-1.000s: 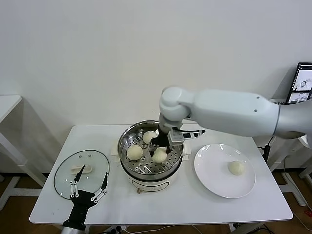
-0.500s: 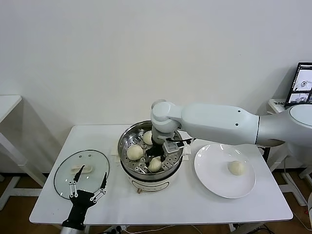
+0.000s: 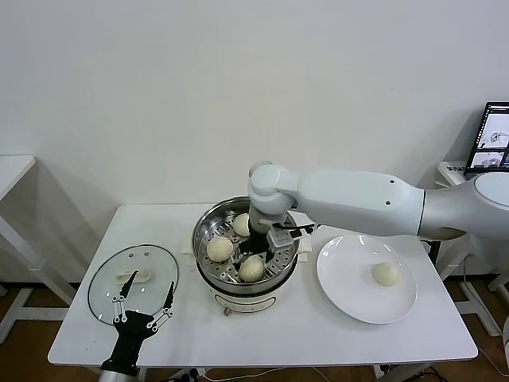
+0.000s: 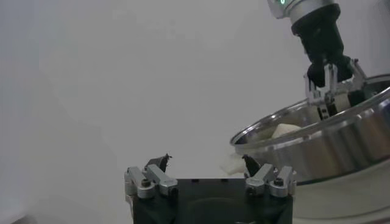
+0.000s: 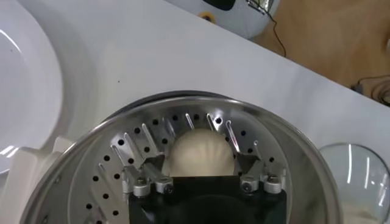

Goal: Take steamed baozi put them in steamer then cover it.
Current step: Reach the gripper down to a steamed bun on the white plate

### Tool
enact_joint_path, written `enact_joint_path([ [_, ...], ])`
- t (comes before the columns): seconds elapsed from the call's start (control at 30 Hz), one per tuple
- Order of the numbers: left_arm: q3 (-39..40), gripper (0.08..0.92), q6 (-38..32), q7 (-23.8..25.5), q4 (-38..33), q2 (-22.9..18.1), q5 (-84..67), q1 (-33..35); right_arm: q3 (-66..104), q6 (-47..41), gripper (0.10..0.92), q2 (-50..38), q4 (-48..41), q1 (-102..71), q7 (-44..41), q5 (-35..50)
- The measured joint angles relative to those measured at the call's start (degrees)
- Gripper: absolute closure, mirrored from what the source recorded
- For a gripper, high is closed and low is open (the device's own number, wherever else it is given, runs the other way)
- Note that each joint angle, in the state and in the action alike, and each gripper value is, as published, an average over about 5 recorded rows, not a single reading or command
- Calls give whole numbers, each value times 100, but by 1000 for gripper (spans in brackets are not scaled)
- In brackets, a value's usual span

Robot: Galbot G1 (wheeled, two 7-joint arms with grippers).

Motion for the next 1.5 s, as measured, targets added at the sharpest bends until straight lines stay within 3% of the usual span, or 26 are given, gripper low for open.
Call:
enact_joint_path([
  [0.23, 31, 177, 21, 2, 9, 6, 3, -40, 370, -555, 203, -477, -382, 239, -365, 906],
  [0.67, 16, 177, 51, 3, -30, 18, 12, -39, 371, -2979, 203, -1866, -1781, 91, -1023, 2718],
  [1.07, -42, 177, 54, 3, -35, -1, 29, 30, 374, -4076, 203, -2710, -2421, -843, -978, 2943],
  [1.5, -42, 177, 51, 3, -30, -15, 31, 40, 417, -4511, 203, -2931, -2594, -1554, -699, 2921],
])
